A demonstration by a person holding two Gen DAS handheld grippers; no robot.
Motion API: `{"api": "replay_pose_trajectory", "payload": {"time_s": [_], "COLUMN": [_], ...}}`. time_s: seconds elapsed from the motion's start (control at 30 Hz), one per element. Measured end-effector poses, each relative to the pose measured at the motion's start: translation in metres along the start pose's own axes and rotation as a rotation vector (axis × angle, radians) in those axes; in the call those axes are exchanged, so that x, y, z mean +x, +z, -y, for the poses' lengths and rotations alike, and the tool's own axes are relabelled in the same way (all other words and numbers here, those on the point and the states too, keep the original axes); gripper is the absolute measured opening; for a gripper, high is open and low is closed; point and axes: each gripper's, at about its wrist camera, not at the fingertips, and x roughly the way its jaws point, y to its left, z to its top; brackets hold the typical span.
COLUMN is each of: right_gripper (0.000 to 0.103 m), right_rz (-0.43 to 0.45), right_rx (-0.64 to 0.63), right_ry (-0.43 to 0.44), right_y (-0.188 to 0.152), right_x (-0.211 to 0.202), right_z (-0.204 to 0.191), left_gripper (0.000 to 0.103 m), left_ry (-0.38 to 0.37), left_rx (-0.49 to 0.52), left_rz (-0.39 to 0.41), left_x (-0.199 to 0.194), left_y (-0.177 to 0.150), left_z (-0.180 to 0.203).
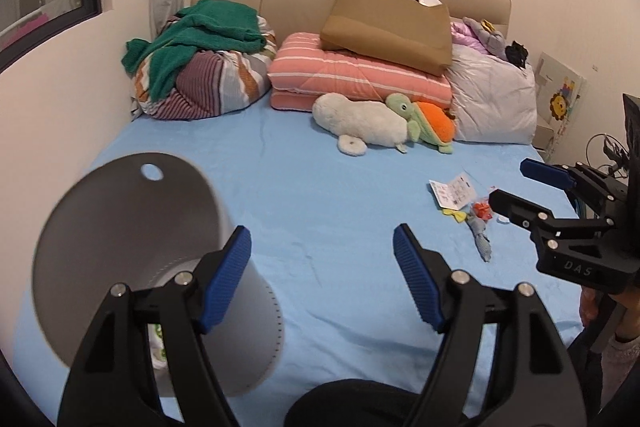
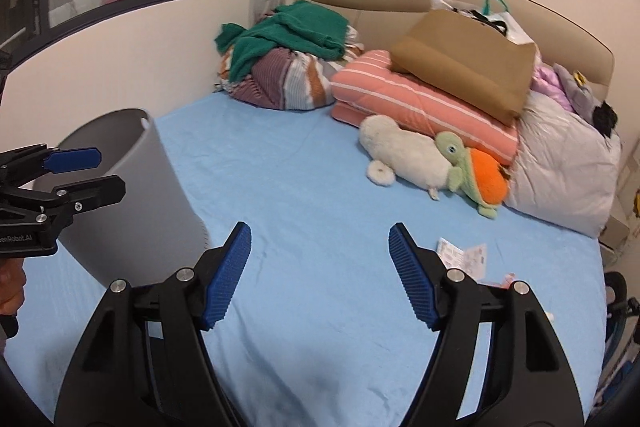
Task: Collect trash
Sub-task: 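Move both open tools back over the bed items, then grasp the grey mesh cloth with the left tool while the right tool grasps the yellow rubber band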
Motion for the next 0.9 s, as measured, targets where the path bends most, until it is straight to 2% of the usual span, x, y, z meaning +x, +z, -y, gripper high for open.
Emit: {"api": "replay_pose_trajectory", "payload": {"time_s": [0.4,0.67,0.9], "right_gripper": [0.063,0.062,0.062], "right_rz": [-0.1,-0.146,-0.189], "right_rx": [0.17,0.264,0.305], "right_ry": [-0.246,-0.316,-0.315], "right_y": [-0.08,-0.125,-0.154], "right_x": [0.002,0.005,0.029], "right_z": [0.148,0.227,0.274], "left_gripper": [0.074,0.074,0.074], "left_ry": [-0.154,-0.219,-0.243], "left_rx": [0.091,0.147,0.185], "left_rz": [-0.153,-0.224,-0.282], "left_x": [0.103,0.15,0.196], "left_y": [-0.013,-0.016,-0.021], "left_z": [0.122,0.197,0.251]}}
